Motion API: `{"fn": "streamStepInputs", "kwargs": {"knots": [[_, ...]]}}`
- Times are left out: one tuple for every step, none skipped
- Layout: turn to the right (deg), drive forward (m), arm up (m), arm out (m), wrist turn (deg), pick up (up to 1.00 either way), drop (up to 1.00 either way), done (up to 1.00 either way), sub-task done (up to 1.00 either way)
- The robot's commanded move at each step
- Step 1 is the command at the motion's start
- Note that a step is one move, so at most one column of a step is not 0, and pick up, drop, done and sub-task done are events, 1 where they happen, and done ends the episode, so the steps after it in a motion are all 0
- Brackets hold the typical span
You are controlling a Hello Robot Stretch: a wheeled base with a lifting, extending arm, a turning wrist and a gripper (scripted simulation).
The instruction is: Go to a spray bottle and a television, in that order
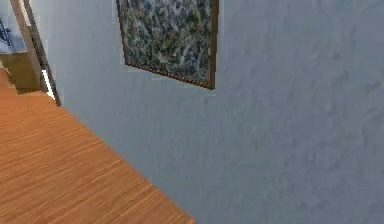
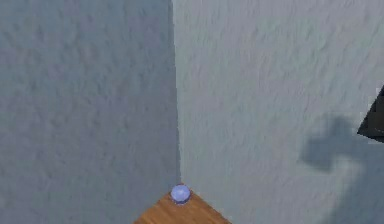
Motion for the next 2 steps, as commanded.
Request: {"fn": "streamStepInputs", "kwargs": {"knots": [[0.0,0.25,0.00,0.00,0.0,0.00,0.00,0.00,0.00],[-39.0,0.00,0.00,0.00,0.0,0.00,0.00,0.00,0.00]]}}
